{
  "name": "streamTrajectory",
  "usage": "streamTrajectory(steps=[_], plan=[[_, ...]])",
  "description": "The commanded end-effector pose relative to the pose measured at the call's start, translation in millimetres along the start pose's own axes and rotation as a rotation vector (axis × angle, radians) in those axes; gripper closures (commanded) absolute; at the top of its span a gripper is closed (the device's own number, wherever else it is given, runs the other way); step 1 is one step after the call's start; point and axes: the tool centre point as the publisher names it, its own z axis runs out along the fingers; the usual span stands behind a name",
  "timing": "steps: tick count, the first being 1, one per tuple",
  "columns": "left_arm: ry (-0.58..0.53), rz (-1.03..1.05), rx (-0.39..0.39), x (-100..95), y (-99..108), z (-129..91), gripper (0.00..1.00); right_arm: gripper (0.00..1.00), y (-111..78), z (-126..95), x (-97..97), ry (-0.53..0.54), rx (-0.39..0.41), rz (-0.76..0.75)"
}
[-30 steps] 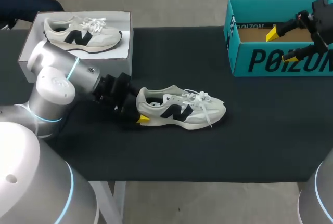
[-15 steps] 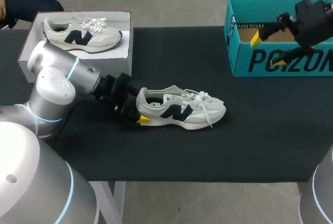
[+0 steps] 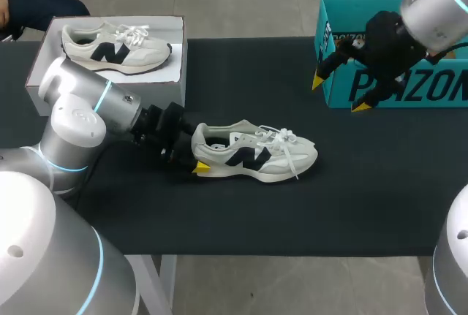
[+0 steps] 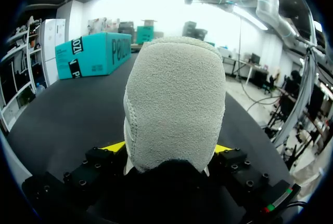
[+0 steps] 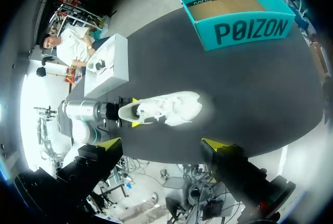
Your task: Take the shoe out of the shoebox, open the shoe tongue, remove and reinsert the insole, then place the shoe into the shoebox
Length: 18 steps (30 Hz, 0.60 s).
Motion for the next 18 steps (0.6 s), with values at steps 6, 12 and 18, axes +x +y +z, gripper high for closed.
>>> streamTrajectory(steps=[6,12,18], plan=[[0.001,0.000,-0.004,0.0,-1,1,1.00,0.00,-9.4,41,20.6,-0.151,0.038,-0.033],[0.001,0.000,-0.004,0.0,-1,1,1.00,0.00,-16.3,60,31.6,-0.253,0.065,-0.078],[0.001,0.000,-0.004,0.0,-1,1,1.00,0.00,-18.9,75,39.7,-0.334,0.106,-0.130]])
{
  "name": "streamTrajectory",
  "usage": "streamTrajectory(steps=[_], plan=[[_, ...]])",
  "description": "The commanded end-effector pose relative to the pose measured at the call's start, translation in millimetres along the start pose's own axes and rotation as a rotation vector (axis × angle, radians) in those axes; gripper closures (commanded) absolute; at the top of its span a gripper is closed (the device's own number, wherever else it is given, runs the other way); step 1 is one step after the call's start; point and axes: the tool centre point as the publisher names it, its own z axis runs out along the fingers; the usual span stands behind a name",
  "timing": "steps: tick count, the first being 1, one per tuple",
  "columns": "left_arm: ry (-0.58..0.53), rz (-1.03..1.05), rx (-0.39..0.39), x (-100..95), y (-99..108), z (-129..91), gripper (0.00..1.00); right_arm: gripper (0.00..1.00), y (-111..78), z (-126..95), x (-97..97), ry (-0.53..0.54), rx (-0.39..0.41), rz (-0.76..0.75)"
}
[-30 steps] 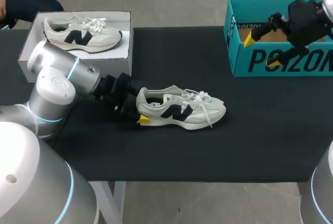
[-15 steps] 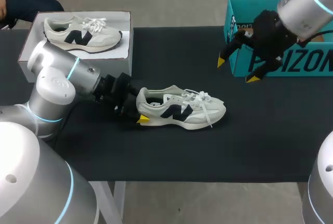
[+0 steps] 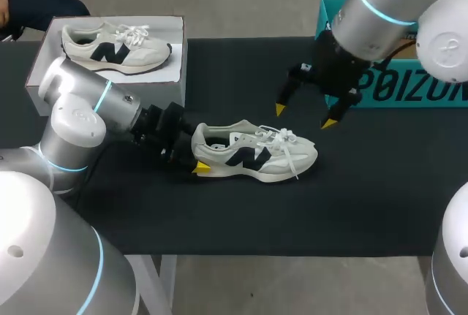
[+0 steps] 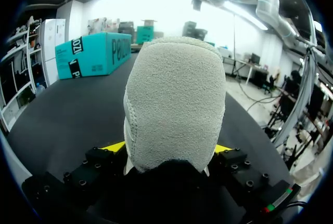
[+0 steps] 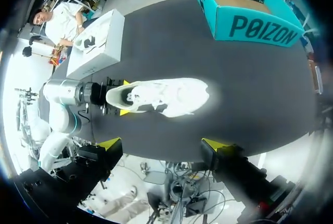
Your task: Take the shoe out of the shoebox, open the shoe tongue, remove and reinsert the insole, then place the shoe into the shoebox
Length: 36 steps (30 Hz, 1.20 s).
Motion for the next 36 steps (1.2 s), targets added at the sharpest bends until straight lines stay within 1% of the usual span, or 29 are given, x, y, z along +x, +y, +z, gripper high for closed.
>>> streamTrajectory(steps=[1,5,7,10,13,15,19,21,22,24,28,30,35,36], plan=[[0.001,0.000,-0.004,0.0,-1,1,1.00,0.00,10.3,17,17.4,-0.167,0.049,-0.022],[0.001,0.000,-0.004,0.0,-1,1,1.00,0.00,9.7,24,27.0,-0.193,0.065,-0.032],[0.001,0.000,-0.004,0.0,-1,1,1.00,0.00,10.0,28,29.8,-0.227,0.062,-0.036],[0.001,0.000,-0.004,0.0,-1,1,1.00,0.00,10.4,34,35.4,-0.250,0.074,-0.041],[0.001,0.000,-0.004,0.0,-1,1,1.00,0.00,11.8,41,39.7,-0.308,0.055,-0.023],[0.001,0.000,-0.004,0.0,-1,1,1.00,0.00,14.2,44,41.6,-0.323,0.044,0.011],[0.001,0.000,-0.004,0.0,-1,1,1.00,0.00,21.2,53,43.6,-0.345,0.020,0.054],[0.001,0.000,-0.004,0.0,-1,1,1.00,0.00,25.5,61,42.4,-0.392,-0.010,0.058],[0.001,0.000,-0.004,0.0,-1,1,1.00,0.00,28.0,65,41.2,-0.396,-0.005,0.061],[0.001,0.000,-0.004,0.0,-1,1,1.00,0.00,32.5,72,40.6,-0.444,-0.019,0.050],[0.001,0.000,-0.004,0.0,-1,1,1.00,0.00,35.7,81,41.2,-0.485,-0.003,0.038],[0.001,0.000,-0.004,0.0,-1,1,1.00,0.00,36.3,85,42.6,-0.518,-0.011,0.032],[0.001,0.000,-0.004,0.0,-1,1,1.00,0.00,39.2,94,45.2,-0.550,-0.002,0.012],[0.001,0.000,-0.004,0.0,-1,1,1.00,0.00,39.7,95,45.5,-0.562,-0.011,0.011]])
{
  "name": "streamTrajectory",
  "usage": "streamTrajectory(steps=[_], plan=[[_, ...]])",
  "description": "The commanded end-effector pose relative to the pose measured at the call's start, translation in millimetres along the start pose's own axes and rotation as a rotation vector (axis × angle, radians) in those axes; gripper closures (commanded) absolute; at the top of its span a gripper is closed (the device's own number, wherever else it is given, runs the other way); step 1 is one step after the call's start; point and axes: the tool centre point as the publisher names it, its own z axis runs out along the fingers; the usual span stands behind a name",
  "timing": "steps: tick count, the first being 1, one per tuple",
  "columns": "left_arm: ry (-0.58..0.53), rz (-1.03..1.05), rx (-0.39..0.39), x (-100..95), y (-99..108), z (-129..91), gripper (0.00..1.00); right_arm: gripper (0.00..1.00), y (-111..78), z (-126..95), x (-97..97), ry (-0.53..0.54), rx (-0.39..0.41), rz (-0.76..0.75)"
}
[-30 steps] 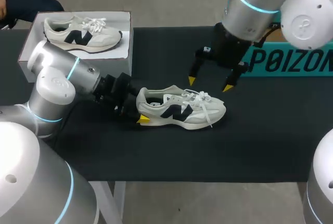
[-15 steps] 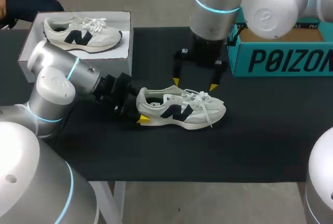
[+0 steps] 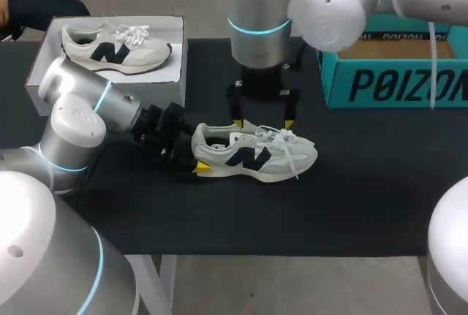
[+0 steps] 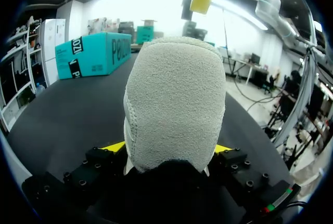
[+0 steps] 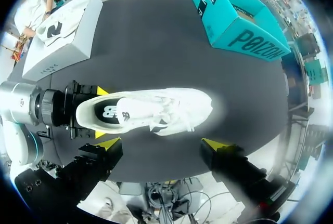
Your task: Take the shoe out of the shoebox, open the shoe tongue, remove and reinsert the insole, then place the shoe into the shoebox
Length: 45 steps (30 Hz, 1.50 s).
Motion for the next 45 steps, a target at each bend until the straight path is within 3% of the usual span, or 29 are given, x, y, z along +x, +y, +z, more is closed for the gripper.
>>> streamTrajectory(steps=[1,10,37,45], plan=[[0.001,0.000,-0.004,0.0,-1,1,1.00,0.00,4.7,6,11.1,-0.170,-0.005,-0.009],[0.001,0.000,-0.004,0.0,-1,1,1.00,0.00,7.7,16,16.0,-0.240,-0.008,-0.026],[0.001,0.000,-0.004,0.0,-1,1,1.00,0.00,11.7,43,52.2,-0.236,-0.009,-0.019],[0.001,0.000,-0.004,0.0,-1,1,1.00,0.00,13.8,54,51.9,-0.272,-0.012,-0.024]])
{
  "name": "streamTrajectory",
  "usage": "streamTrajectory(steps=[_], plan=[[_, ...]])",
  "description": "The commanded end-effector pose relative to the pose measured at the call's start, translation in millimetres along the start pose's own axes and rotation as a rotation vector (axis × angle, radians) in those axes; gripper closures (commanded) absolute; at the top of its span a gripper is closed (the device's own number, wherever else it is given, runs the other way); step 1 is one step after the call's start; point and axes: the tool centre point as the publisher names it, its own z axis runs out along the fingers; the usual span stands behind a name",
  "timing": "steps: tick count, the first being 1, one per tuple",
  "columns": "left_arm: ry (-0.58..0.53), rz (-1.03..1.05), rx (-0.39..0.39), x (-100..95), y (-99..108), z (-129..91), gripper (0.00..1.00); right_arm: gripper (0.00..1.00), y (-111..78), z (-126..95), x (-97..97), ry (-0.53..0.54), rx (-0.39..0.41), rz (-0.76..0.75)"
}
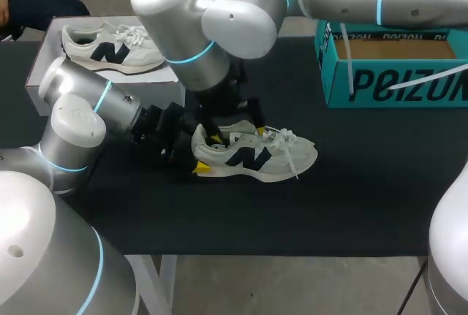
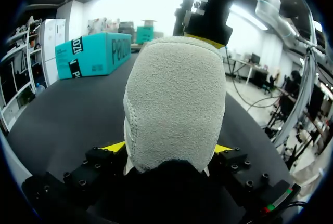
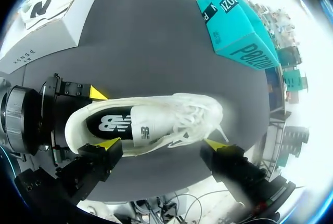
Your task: Take the shoe out of the shoebox, open the shoe tongue, remove and reinsert the insole, then place the shoe into the shoebox
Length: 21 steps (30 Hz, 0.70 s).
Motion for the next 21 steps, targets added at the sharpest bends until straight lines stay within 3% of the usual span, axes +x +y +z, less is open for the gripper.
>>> streamTrajectory(steps=[1,21], plan=[[0.001,0.000,-0.004,0.0,-1,1,1.00,0.00,3.4,3,3.9,-0.017,0.005,0.000],[0.001,0.000,-0.004,0.0,-1,1,1.00,0.00,16.2,22,-3.9,-0.068,0.024,0.014]])
